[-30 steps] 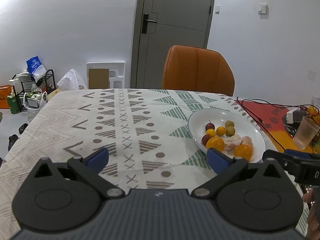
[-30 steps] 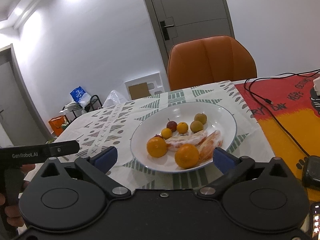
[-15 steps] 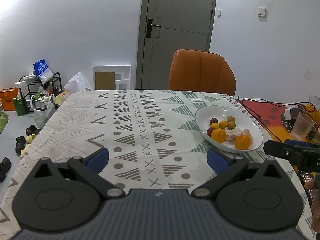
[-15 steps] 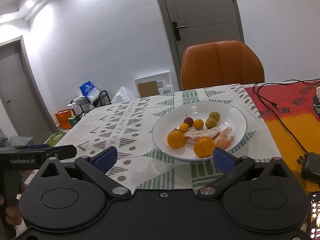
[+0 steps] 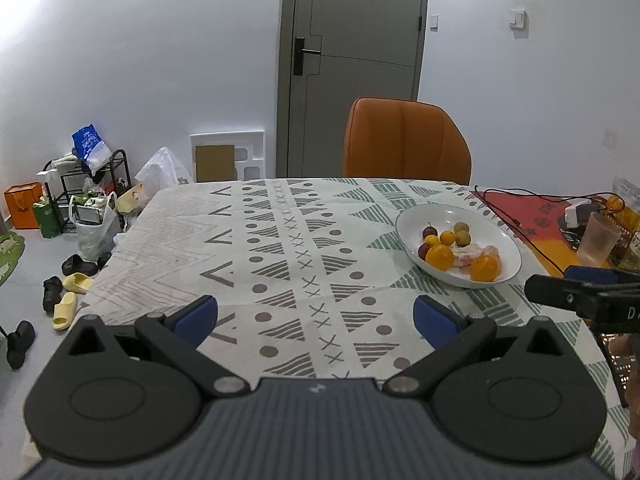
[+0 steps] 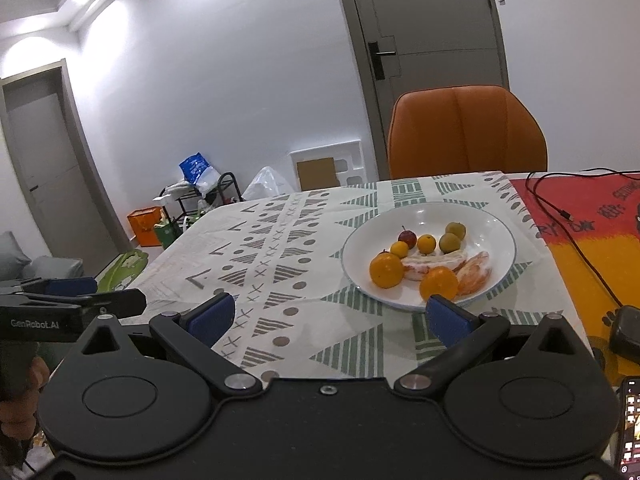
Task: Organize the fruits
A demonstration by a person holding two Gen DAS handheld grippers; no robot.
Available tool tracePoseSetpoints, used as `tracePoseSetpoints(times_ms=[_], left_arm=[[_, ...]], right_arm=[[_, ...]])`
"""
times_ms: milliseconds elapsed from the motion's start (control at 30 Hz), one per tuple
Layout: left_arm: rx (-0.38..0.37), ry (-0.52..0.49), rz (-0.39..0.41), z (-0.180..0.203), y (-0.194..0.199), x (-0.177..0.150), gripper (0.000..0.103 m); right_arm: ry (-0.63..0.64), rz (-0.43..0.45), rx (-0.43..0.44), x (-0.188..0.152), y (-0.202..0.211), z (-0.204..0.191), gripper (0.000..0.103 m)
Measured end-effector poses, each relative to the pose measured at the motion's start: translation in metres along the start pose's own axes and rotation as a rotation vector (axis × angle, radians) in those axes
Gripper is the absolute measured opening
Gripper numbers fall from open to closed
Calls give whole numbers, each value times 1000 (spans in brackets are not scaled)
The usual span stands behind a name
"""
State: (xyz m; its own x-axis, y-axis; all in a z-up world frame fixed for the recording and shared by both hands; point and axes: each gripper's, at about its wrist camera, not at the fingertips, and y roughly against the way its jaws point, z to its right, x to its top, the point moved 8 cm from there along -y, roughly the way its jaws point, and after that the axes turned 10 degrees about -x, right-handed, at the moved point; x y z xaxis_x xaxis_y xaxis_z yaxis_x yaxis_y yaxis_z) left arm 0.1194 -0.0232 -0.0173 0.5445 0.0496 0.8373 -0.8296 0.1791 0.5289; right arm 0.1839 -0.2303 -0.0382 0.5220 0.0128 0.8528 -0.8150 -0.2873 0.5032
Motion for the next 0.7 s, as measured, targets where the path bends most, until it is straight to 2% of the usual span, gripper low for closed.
tracePoseSetpoints(times_ms=[700], left_arm=[[27, 21, 0, -13, 10, -4, 103]], right_arm=[[21, 0, 18, -4, 13, -6, 103]])
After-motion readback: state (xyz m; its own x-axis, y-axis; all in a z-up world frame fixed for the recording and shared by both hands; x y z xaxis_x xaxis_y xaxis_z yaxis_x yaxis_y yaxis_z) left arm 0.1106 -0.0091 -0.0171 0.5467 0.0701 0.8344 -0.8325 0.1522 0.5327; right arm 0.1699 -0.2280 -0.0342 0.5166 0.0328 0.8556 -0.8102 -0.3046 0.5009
